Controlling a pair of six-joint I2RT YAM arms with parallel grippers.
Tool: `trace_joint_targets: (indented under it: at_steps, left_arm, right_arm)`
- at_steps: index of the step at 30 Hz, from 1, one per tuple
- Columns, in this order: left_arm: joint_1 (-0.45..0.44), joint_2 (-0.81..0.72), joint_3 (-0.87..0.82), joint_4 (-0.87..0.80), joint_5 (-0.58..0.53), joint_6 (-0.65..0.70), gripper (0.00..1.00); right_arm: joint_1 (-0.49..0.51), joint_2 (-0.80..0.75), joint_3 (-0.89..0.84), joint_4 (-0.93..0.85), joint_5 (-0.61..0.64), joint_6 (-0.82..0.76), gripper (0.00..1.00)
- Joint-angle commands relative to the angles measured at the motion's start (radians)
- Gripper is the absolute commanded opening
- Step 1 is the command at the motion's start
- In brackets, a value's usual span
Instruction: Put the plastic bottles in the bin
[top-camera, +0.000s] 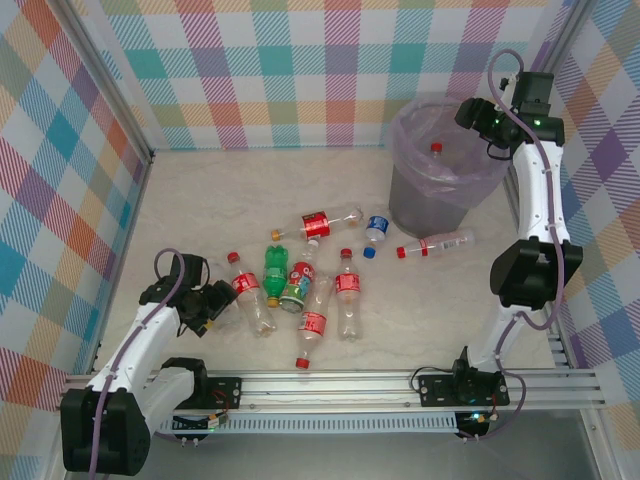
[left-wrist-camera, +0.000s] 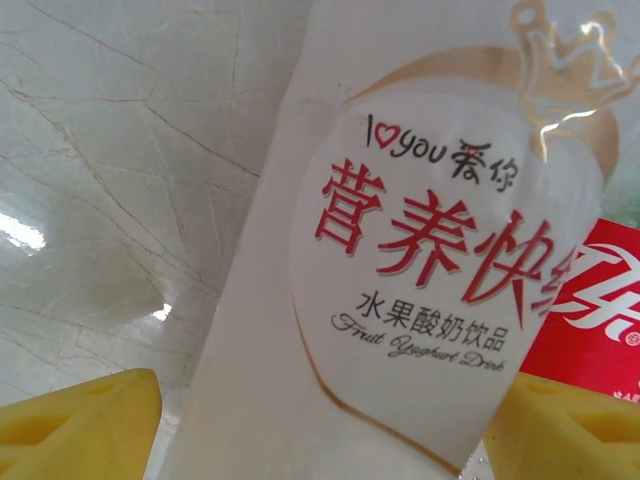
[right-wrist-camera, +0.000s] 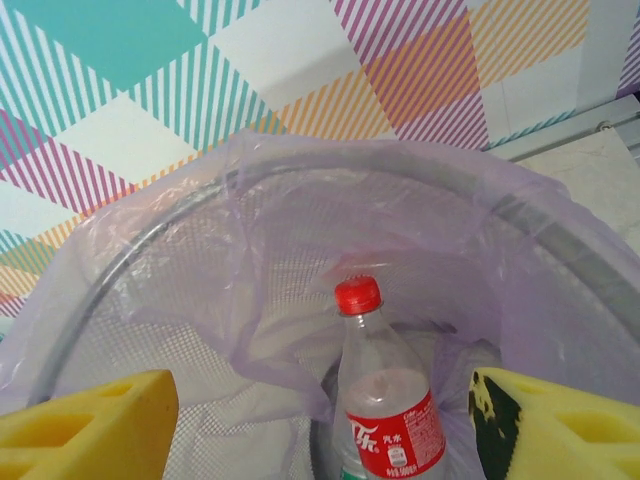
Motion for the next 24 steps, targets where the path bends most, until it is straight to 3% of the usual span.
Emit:
trace_joint_targets:
  at_steps: [1,9,14,24]
  left_arm:
    - [0.009,0.014,-0.024,0.031,0.016,-0.019,0.78]
    - [0.009,0.046,-0.012,0.051,-0.003,-0.013,0.71]
    - [0.009,0.125,-0.018,0.077,-0.037,0.020,0.78]
    - [0.009,0.043,0.003,-0.010,-0.130,0.046,0.70]
  right_arm:
    - [0.024,-0.103,0.030,-0.040,-0.035,-0.023,0.77]
    - [0.078,-0.313,-0.140,-0.021,-0.072,-0.013,0.79]
    - [0.082,-0.438,-0.277,0.013,-0.108,0.017,0.80]
    - [0.085,-0.545,-0.433,-0.024,-0.148,0.036,0.81]
